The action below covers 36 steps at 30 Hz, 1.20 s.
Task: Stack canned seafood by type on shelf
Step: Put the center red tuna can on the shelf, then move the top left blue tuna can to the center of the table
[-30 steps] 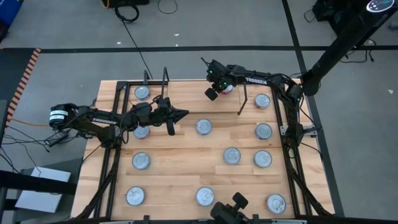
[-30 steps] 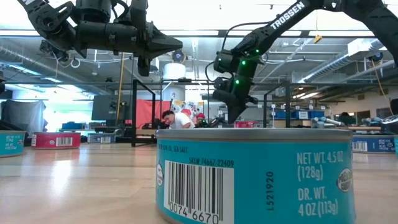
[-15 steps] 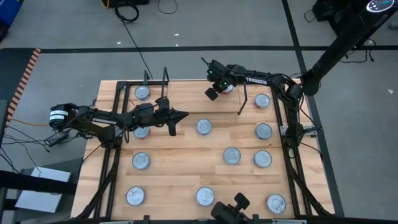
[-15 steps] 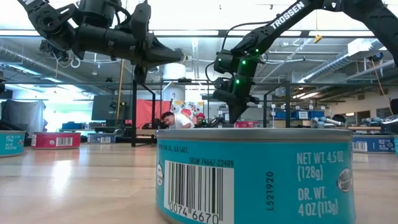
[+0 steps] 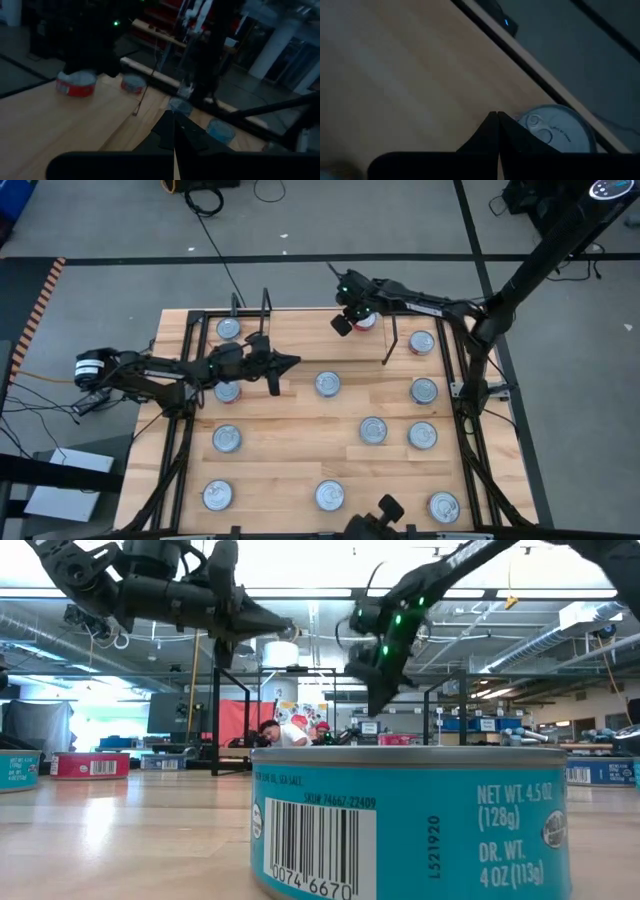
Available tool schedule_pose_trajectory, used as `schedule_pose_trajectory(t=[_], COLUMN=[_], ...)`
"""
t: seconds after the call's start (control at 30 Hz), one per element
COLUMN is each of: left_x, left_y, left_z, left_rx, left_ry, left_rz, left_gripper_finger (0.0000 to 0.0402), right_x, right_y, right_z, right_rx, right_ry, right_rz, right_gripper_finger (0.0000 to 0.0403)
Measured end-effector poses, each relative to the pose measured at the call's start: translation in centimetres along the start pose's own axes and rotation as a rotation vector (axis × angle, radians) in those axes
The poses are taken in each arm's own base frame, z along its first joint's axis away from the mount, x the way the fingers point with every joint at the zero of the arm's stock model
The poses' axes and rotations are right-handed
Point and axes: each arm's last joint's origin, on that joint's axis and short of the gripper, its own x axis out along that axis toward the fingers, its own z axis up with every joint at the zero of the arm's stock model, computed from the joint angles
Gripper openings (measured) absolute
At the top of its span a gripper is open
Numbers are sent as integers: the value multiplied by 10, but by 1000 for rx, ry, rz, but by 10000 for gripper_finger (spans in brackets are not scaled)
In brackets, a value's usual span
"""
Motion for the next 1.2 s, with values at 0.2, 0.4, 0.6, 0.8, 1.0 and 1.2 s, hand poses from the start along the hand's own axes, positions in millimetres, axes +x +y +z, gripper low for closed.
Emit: schedule_pose_trajectory(t=[0.2,0.4,0.6,0.8,1.0,1.2], left_x=[-9,-15,-16,-17,-16,-16], left_y=[-6,-9,-14,-16,-16,-14], left_z=[14,21,20,20,18,15], left_rx=[52,79,86,89,143,154], left_ry=[-53,-84,-44,-24,-22,-2], left_rz=[-60,-89,-241,-298,-293,-212], left_gripper_finger=[1,1,1,2,3,3], right_x=[-60,-106,-132,-144,-135,-146], right_y=[29,81,134,172,171,142], right_z=[-1,-16,-37,-63,-97,-137], right_rx=[-54,-149,-168,-230,-339,-339], right_ry=[-131,-230,-306,-305,-253,-302], right_rz=[90,198,296,387,509,588], right_gripper_finger=[9,9,7,4,2,1])
